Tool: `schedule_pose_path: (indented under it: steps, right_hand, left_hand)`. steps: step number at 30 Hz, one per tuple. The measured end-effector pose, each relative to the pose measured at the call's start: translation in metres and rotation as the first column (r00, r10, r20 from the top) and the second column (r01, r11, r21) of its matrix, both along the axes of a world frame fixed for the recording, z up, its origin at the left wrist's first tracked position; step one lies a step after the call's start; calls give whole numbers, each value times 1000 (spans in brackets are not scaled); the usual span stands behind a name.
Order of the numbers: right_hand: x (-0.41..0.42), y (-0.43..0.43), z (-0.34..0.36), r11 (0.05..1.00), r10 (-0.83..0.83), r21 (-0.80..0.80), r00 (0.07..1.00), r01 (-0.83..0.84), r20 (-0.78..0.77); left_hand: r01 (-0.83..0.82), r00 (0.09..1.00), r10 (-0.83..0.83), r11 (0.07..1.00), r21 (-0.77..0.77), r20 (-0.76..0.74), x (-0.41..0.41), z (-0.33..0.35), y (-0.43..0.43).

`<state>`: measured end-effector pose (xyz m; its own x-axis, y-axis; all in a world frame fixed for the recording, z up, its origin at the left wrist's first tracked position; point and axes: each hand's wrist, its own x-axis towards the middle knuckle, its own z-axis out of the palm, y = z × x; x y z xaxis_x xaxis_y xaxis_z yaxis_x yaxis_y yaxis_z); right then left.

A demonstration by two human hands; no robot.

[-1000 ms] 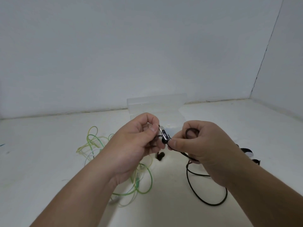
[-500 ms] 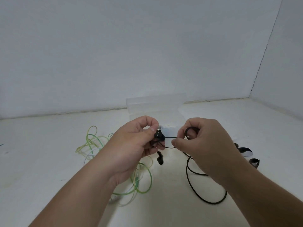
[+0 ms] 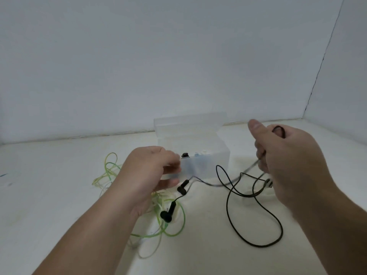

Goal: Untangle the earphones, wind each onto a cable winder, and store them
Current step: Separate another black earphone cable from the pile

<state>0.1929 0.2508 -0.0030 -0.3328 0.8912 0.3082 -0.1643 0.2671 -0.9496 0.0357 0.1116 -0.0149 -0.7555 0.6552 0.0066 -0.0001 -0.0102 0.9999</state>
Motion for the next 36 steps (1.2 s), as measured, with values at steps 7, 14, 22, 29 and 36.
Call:
schedule_pose_path:
  steps: [7,14,22,29,36]
  right_hand:
    - [-3,-20,3,875,467,-208,876,-437,122]
    - [4,3,15,775,319,-437,880,-456,-353]
    - [16,25,16,847,118,-433,902,-310,-414]
    - [16,35,6,991,-114,-36,952,129,284]
    - [18,44,-10,967,-149,211,350,-145,925]
  left_hand:
    - [389,858,-384,920,-58,-342,11,-5,0]
    - [397,820,-409,910,-116,-401,12,-7,0]
    - [282,956,-249,924,258,-152,3,3,-3]
    - [486,685,-566,824,-290,-459,6,-11,-4]
    - [-30,628,-454,797,-603,-632,3,-17,3]
